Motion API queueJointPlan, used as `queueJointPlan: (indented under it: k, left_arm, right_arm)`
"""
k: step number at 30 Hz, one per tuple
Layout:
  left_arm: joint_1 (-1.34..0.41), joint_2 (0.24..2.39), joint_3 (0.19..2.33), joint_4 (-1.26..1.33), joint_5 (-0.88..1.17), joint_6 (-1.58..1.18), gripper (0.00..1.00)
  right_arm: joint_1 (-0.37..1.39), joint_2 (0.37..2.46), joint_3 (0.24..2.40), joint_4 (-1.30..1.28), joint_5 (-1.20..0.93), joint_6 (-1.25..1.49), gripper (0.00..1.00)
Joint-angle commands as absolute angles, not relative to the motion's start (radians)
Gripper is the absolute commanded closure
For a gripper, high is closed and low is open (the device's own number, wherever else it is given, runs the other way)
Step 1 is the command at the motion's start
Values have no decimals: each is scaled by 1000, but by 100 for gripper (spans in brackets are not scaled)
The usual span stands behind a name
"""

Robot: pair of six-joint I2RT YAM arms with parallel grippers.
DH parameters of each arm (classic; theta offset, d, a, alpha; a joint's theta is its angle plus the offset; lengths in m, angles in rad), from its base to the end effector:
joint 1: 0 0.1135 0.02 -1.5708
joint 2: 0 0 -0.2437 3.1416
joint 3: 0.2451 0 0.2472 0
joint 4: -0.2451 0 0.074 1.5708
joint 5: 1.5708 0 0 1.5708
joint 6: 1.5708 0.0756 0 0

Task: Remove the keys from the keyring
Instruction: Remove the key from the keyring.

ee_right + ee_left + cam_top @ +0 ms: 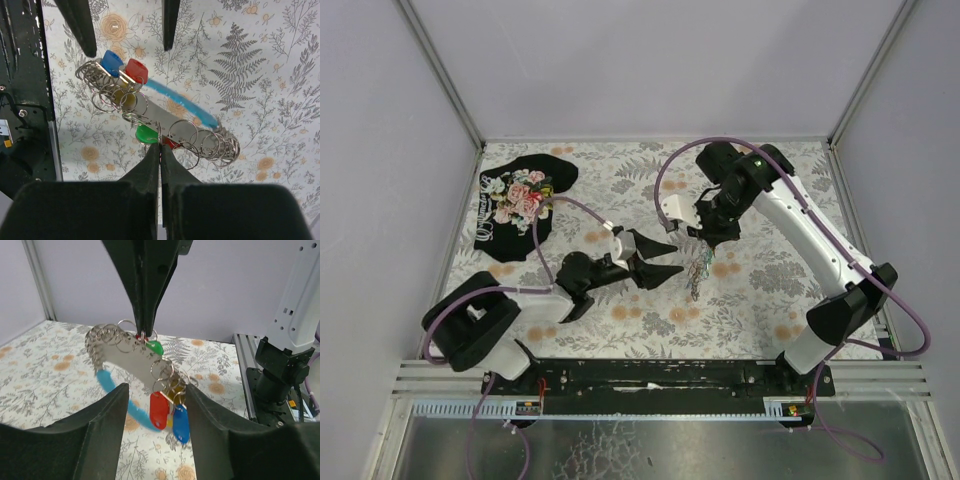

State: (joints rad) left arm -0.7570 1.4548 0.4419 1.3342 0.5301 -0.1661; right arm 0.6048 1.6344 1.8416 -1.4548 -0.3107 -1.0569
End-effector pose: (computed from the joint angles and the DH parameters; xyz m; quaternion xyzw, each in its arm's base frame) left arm 0.1931 -0.2350 0.2278 0.3676 0.4781 -0.4858 0.6326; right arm 0.2371 0.1920 0.3263 -0.7369 0.6391 0.1132 0.1891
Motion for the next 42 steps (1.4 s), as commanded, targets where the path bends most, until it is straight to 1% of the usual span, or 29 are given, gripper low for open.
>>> queueJointPlan:
  k: [1,11,16,24,27,42]
  left_arm:
    - [-784,1535,499,1595,475,-117,53]
    - [-794,1643,591,1591,492,-136,65]
    - [-796,1674,609,1598,511,-156,68]
    - [-803,1715,647,1601,530,-177,69]
    - [-804,1727,657,1601,540,-186,71]
    - [-804,1751,654,1602,550,-192,75]
  right_arm:
    - [625,1649,1856,-1468,-267,-1055,100]
    - [629,1657,1872,-1468,-278,-1048,100]
    - [630,1658,1881,-1469,-294,-1042,100]
    - [630,1658,1886,-1469,-319,-1038,100]
    - [630,1658,1887,-1468,-326,-1036,100]
    - [630,1658,1890,-1468,-341,-1032,100]
